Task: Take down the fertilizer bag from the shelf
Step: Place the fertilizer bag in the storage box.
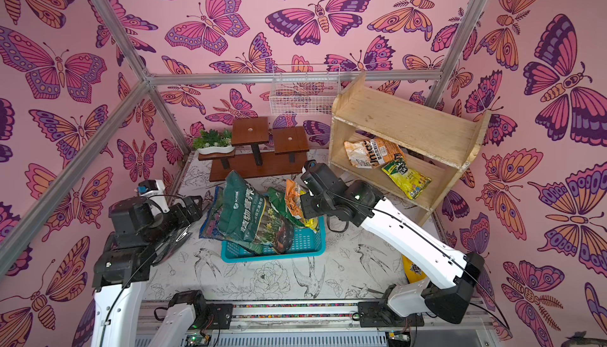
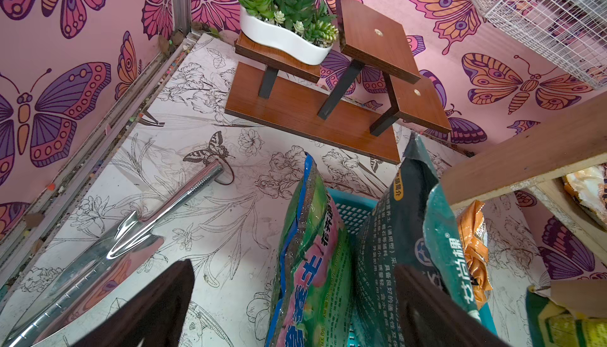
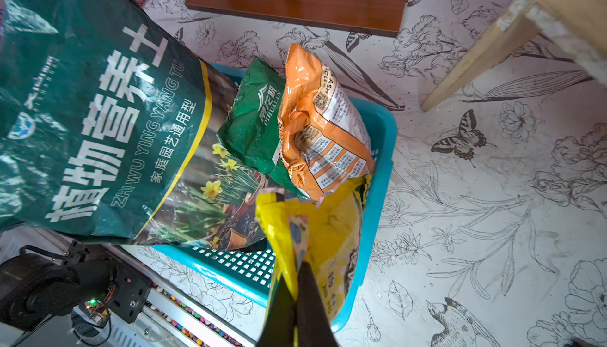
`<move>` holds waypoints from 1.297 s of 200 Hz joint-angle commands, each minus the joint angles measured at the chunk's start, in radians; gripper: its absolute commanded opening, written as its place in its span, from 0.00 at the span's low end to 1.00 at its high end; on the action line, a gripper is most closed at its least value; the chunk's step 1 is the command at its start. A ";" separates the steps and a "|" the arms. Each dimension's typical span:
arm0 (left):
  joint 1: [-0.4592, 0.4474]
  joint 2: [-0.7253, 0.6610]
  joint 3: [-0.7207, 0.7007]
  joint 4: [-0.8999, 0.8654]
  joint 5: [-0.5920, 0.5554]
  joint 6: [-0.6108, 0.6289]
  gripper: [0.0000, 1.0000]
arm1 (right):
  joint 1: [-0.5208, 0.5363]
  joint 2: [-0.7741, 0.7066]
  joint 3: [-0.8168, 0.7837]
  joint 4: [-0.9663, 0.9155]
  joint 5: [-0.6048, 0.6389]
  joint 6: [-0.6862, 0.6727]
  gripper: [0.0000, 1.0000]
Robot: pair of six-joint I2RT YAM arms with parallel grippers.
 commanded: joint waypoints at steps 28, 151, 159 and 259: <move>0.005 -0.010 -0.002 0.010 -0.001 0.006 1.00 | 0.012 0.047 -0.029 0.098 -0.009 0.035 0.00; 0.005 -0.009 -0.003 0.011 0.000 0.006 1.00 | 0.014 -0.141 -0.408 0.254 -0.001 0.121 0.00; 0.005 -0.010 -0.004 0.010 0.000 0.005 1.00 | 0.014 -0.142 -0.416 0.256 0.008 0.122 0.00; 0.005 -0.010 -0.004 0.013 0.005 0.006 1.00 | -0.019 -0.101 -0.485 0.256 0.141 0.172 0.00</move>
